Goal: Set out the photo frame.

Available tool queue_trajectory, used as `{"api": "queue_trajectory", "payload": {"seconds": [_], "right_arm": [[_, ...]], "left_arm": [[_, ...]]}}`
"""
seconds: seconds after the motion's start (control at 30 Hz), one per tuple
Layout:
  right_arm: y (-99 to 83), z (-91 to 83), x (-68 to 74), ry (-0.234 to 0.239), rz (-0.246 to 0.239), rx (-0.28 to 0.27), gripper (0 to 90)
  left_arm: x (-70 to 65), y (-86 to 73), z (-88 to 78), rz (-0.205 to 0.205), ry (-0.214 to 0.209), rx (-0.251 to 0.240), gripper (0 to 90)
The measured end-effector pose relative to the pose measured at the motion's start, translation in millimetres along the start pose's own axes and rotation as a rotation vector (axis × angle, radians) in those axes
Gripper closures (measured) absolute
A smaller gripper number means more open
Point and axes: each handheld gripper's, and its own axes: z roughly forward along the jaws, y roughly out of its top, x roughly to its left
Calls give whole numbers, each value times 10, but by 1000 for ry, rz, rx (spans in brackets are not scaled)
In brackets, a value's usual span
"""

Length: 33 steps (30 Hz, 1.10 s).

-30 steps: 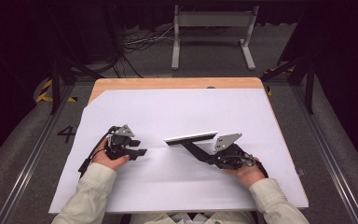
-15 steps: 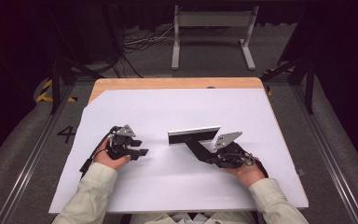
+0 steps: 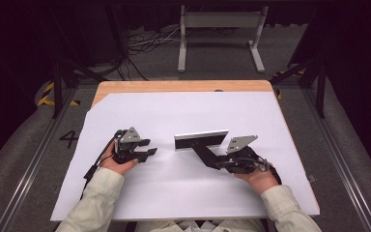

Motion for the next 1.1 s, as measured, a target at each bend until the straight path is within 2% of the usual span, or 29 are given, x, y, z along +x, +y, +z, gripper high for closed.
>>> {"api": "queue_trajectory", "payload": {"seconds": [0.17,0.2,0.27,0.43,0.53,0.57,0.6,0.67,0.8,1.1], "right_arm": [[-28,-122,-8,-33,1,-16,744],[-29,-143,-9,-38,2,-19,745],[-31,-201,-14,-47,5,-31,747],[-49,-299,-27,-71,3,-64,756],[-64,-361,-45,-85,5,-82,760],[-68,-375,-54,-85,10,-88,761],[-74,-389,-64,-88,13,-96,764],[-81,-403,-76,-91,18,-103,769],[-96,-421,-98,-100,23,-112,778],[-134,-508,-163,-120,38,-129,805]], "left_arm": [[-9,12,30,8,41,-32,557],[-9,12,30,8,41,-32,567],[-14,27,41,22,29,-64,617],[-27,50,59,23,16,-86,625],[-31,58,64,13,9,-89,645],[-33,68,61,13,4,-71,652],[-40,87,63,26,15,-49,661],[-81,124,69,50,66,-14,696],[-143,197,110,61,72,-12,715],[-169,257,195,44,42,-59,756]]}}
